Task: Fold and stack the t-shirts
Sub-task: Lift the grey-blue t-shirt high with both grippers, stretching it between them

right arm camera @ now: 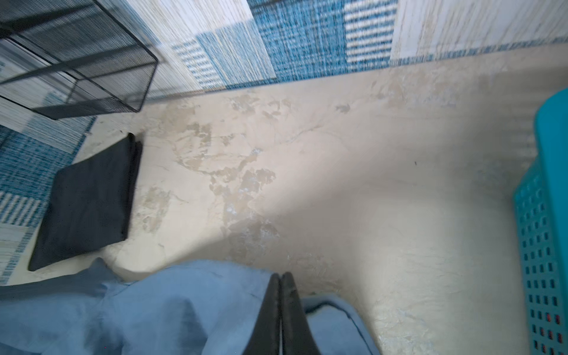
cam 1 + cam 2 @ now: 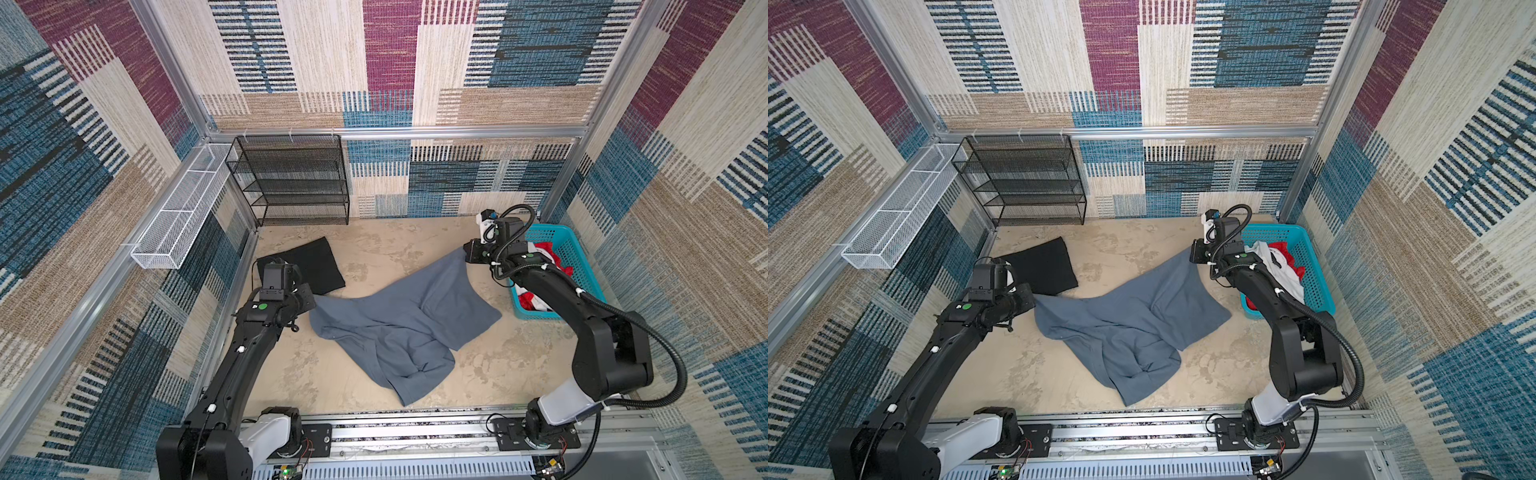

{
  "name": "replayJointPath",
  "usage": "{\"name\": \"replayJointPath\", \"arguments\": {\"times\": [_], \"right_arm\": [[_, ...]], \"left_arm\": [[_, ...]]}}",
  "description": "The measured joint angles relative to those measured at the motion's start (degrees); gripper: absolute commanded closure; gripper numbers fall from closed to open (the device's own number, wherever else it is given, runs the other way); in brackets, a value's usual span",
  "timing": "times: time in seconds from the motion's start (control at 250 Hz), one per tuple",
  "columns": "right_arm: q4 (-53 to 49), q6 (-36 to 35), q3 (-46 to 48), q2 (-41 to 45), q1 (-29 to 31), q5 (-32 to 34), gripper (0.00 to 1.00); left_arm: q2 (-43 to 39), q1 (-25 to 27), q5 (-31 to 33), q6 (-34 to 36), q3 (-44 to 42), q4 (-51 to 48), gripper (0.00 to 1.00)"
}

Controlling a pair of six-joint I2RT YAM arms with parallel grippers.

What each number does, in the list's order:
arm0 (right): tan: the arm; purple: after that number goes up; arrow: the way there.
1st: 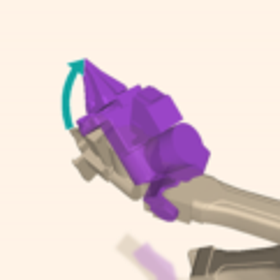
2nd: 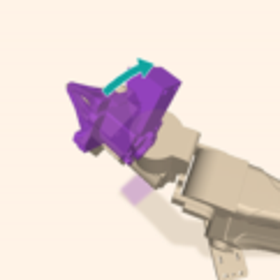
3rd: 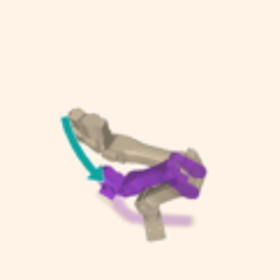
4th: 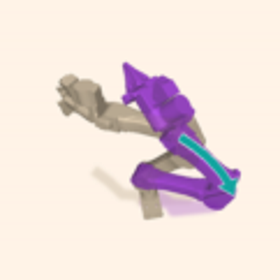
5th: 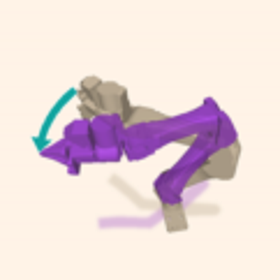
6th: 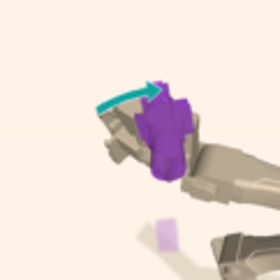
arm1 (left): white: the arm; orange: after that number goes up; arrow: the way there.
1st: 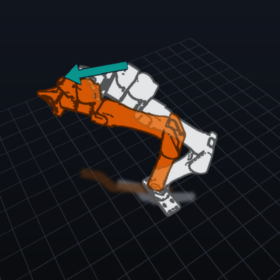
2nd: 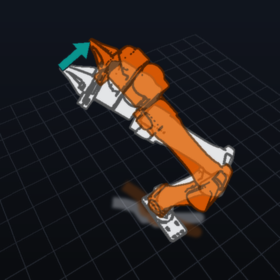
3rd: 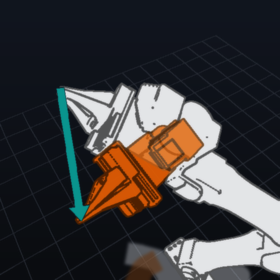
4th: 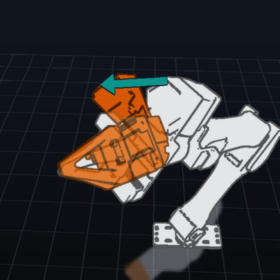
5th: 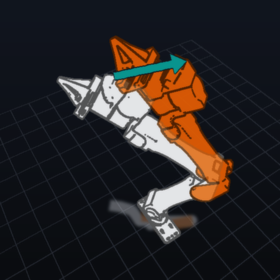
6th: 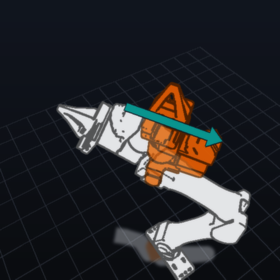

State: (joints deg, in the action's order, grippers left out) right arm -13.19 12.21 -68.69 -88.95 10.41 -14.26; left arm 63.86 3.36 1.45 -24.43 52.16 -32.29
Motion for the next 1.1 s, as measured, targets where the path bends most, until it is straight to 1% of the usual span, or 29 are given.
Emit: {"name": "replayJointPath", "arguments": {"times": [0.192, 0.344, 0.696, 0.872, 1.0, 1.1], "right_arm": [[0.0, 1.5, -0.5, 8.2, 0.0, -2.1, 1.0], [-2.3, 2.4, -6.7, 12.6, 0.0, -1.6, 1.0], [-8.1, 4.2, -29.3, 17.0, -0.1, 0.8, 1.0], [-10.3, 4.9, -41.5, 16.9, -0.1, -1.0, 1.0], [-12.9, 5.1, -53.3, 15.4, -0.1, -1.8, 1.0], [-14.3, 5.1, -57.8, 15.9, -0.1, -1.8, 1.0]], "left_arm": [[0.0, -0.5, 1.3, 0.9, 5.7, -1.2, 1.0], [0.1, -0.7, 1.6, 3.8, 13.9, -2.7, 1.0], [-2.5, -0.7, 4.3, 12.1, 36.7, -1.9, 1.0], [-7.1, -0.7, 5.3, 16.9, 41.3, 0.8, 1.0], [-9.9, -0.7, 5.9, 20.1, 45.0, 4.1, 1.0], [-11.3, -0.7, 5.9, 22.1, 48.2, 6.6, 1.0]]}}
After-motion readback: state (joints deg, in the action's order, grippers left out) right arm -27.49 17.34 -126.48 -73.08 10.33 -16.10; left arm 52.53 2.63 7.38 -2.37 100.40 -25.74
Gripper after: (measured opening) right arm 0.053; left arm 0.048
